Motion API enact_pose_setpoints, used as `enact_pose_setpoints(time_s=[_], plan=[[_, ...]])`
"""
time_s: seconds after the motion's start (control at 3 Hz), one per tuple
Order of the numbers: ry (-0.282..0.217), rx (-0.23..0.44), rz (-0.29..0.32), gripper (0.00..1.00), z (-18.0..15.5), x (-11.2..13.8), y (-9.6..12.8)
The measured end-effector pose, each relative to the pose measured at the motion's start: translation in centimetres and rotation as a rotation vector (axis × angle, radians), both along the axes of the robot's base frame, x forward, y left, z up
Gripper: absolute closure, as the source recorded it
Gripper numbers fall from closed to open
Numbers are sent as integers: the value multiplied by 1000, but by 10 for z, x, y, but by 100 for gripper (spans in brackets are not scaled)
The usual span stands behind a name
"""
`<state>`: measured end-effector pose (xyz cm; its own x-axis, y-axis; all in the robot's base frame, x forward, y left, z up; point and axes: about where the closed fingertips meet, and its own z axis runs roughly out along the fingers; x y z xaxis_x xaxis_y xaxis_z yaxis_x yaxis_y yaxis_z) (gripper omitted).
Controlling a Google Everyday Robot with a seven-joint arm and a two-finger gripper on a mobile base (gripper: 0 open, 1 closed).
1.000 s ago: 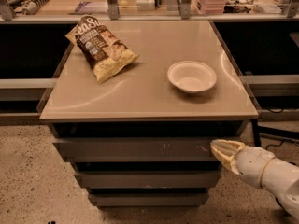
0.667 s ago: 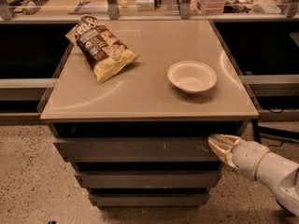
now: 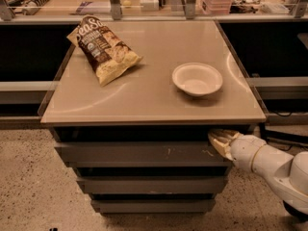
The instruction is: Open top drawer
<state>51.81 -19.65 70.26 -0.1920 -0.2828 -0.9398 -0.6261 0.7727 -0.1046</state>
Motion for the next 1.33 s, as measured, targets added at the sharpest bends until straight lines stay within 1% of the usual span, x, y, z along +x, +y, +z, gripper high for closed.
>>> enact_pose_setpoints(time_s=[0.33,0.67,1.0,1.33], plan=[[25,-14,-27,100,-12,10,0],[25,-14,-27,100,-9,9,0],[37,-31,-30,100,-10,11,0],[63,-62,-30,100,-13,12,0]])
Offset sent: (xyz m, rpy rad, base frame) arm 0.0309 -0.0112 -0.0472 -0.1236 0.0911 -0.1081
